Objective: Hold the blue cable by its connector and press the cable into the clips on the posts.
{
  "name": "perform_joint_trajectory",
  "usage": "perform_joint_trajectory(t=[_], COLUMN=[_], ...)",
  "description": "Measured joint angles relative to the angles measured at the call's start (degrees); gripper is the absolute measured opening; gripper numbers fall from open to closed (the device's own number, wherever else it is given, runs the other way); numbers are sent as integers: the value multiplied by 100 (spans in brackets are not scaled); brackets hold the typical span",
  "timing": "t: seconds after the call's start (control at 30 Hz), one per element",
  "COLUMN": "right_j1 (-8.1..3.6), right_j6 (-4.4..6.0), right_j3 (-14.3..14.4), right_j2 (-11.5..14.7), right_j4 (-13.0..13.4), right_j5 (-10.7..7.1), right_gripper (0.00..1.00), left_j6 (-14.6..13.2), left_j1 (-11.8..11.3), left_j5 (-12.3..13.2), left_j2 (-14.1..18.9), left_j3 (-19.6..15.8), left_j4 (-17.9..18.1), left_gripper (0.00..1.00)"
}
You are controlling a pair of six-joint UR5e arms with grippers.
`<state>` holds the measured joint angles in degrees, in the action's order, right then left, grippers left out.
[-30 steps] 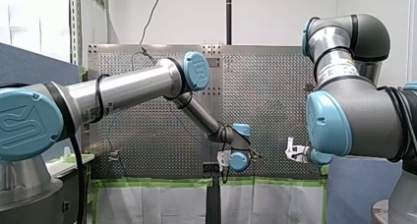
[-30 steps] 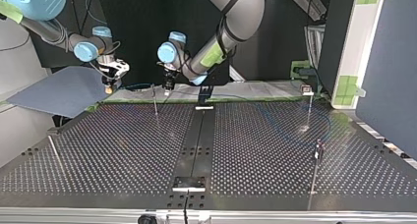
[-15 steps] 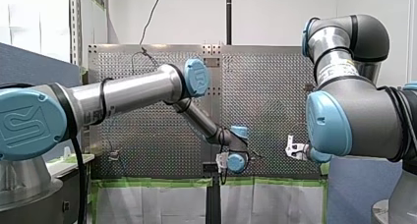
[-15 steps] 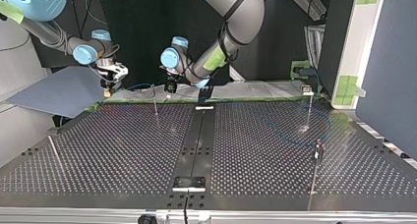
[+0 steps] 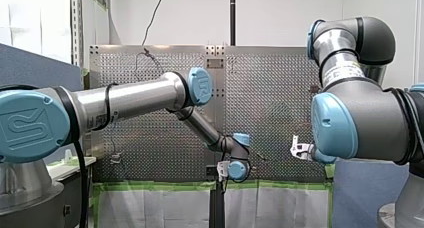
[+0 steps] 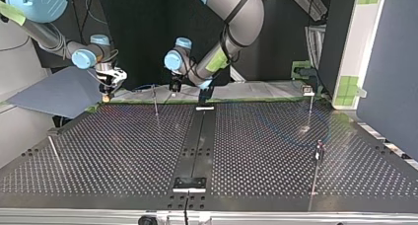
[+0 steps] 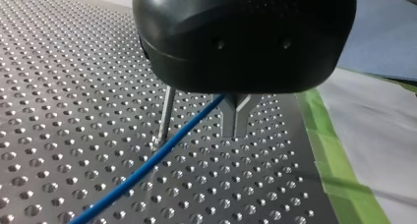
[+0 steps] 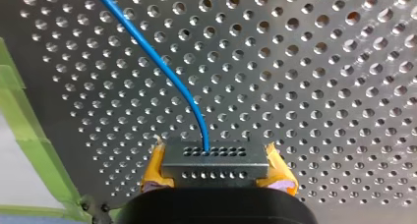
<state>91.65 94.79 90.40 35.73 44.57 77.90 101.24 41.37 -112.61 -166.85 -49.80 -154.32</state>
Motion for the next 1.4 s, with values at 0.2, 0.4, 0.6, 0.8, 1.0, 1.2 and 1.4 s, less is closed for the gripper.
perform_joint_trajectory(t=[0.2,0.4,0.6,0.8,1.0,1.2,1.4], right_j1=[-6,-10,-24,-26,-32,-51,-70], right_j6=[21,45,70,62,74,76,59], right_j3=[-107,-196,-379,-551,-732,-1010,-1231], right_j2=[-7,-17,-94,-270,-360,-429,-443], right_j4=[-15,-15,-113,-224,-263,-488,-690], right_j5=[-75,-122,-132,-133,-138,-145,-183], right_gripper=[0,0,0,0,0,0,0], left_j6=[-16,-17,-12,-15,-41,-106,-142], left_j1=[-25,-7,-96,-175,-252,-282,-280], left_j5=[6,3,-33,-93,-173,-234,-234], left_j2=[0,0,0,0,1,1,1], left_j3=[142,357,603,654,658,659,658], left_j4=[-88,-276,-388,-405,-406,-407,-412], left_gripper=[0,0,0,0,0,0,0])
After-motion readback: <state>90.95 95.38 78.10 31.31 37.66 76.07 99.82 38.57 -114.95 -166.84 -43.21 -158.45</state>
